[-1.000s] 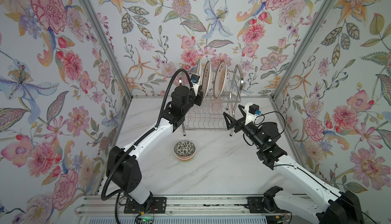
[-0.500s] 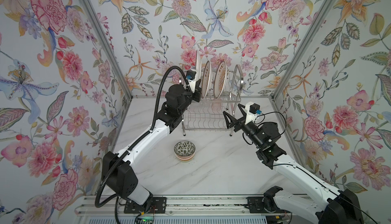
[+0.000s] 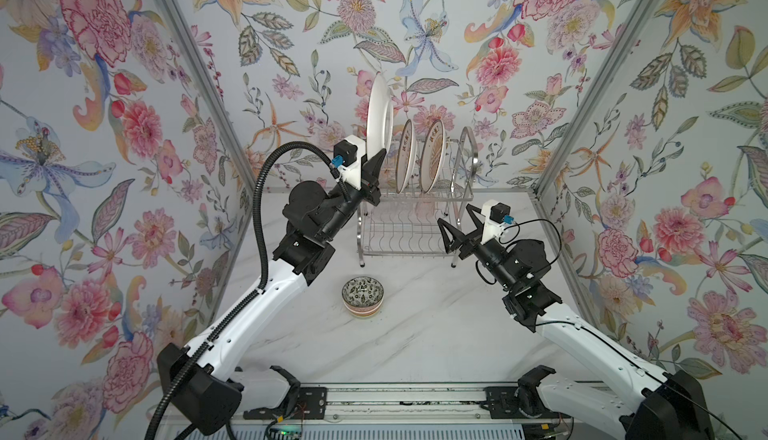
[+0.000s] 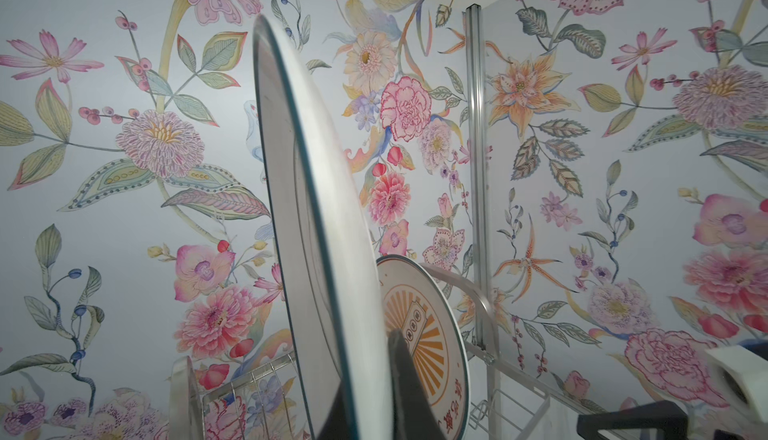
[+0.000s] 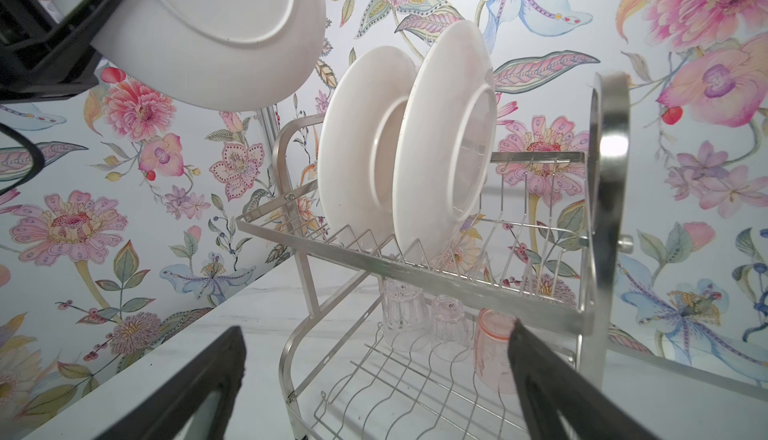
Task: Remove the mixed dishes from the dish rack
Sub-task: 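Pull the white plate out of the rack toward the robot with the left gripper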
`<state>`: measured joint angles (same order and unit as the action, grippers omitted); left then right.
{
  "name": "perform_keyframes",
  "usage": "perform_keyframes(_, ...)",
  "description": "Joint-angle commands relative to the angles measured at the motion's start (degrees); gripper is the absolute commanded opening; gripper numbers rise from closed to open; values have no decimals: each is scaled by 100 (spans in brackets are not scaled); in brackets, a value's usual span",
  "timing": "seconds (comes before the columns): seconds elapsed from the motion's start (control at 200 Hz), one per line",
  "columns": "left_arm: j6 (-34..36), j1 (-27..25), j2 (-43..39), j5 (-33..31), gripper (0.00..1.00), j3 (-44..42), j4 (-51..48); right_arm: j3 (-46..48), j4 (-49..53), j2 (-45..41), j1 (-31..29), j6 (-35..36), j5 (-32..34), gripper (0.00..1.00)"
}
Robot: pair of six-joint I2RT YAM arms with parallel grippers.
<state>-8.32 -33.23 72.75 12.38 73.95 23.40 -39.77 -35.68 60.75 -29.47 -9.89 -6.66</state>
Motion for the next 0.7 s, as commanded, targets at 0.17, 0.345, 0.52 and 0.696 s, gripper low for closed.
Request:
perform_keyframes(0.17,536,-37,-1535,1143,0,-1068,-311,-275,611,-245,97,-533,-36,99)
perform_keyframes(0.345,1217,-69,-2447,1023,0,-1427,-1609,-373,1306,-416,224,-1045,27,99)
perform_keyframes(0.52,1825,-89,-2981,1108,0,-1645,-2822,-356,1775,-598,353,-1799,13,99)
perform_keyframes(0.696,2337,-122,-3420,1333,0,-2131,-3219,-378,2562,-864,459,-2301,-144,99)
